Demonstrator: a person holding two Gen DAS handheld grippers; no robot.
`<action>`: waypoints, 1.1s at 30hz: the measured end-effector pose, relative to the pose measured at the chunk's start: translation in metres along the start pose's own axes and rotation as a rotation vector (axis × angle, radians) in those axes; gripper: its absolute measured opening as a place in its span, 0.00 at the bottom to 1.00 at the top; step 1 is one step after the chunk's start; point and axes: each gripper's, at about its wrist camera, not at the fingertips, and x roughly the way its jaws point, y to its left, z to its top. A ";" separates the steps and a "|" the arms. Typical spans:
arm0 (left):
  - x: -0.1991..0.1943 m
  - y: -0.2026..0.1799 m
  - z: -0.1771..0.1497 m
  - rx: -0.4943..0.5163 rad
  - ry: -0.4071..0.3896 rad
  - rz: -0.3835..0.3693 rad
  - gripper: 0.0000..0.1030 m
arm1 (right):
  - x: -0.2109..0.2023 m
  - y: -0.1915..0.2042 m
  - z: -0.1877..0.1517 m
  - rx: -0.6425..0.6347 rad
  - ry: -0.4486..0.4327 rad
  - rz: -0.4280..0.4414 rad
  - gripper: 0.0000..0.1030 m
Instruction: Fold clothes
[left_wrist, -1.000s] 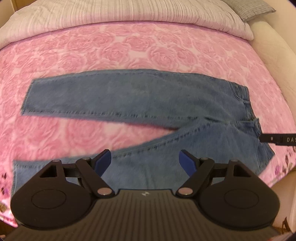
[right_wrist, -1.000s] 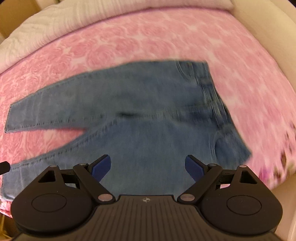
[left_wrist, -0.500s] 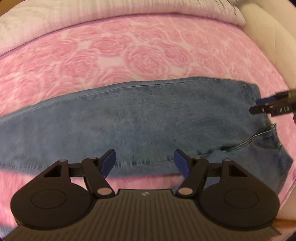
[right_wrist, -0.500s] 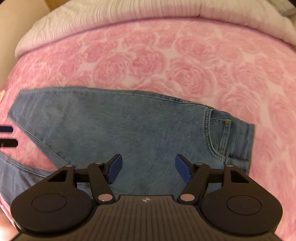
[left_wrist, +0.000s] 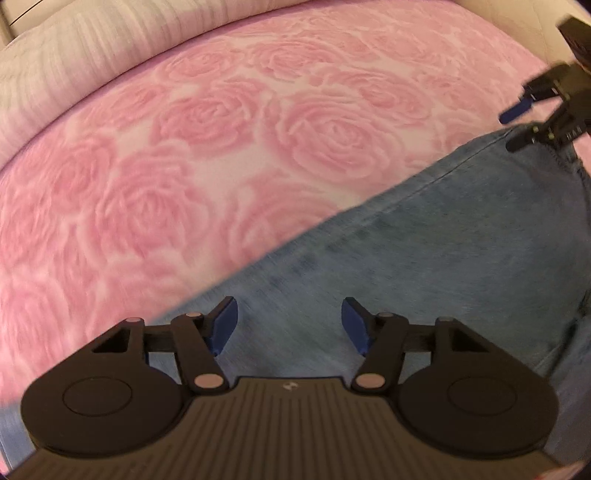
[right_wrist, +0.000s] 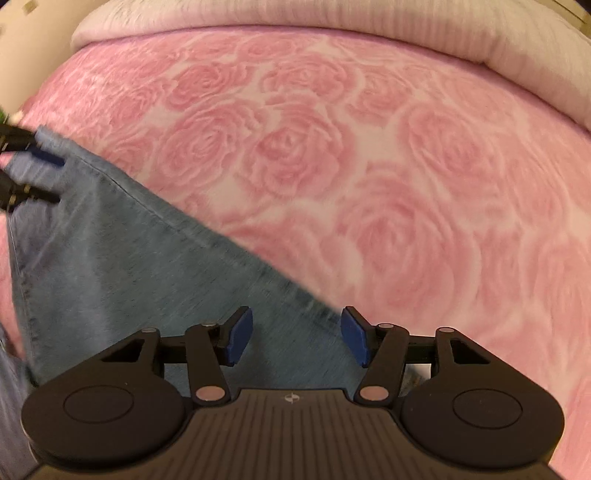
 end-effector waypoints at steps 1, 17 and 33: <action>0.004 0.004 0.002 0.029 0.003 -0.007 0.56 | 0.005 -0.002 0.003 -0.029 0.014 0.012 0.57; 0.041 0.048 0.001 0.201 0.101 -0.166 0.51 | 0.027 -0.012 0.008 -0.207 0.195 0.145 0.30; -0.104 -0.016 -0.038 0.138 -0.248 0.221 0.06 | -0.086 0.080 -0.021 -0.265 -0.094 -0.328 0.04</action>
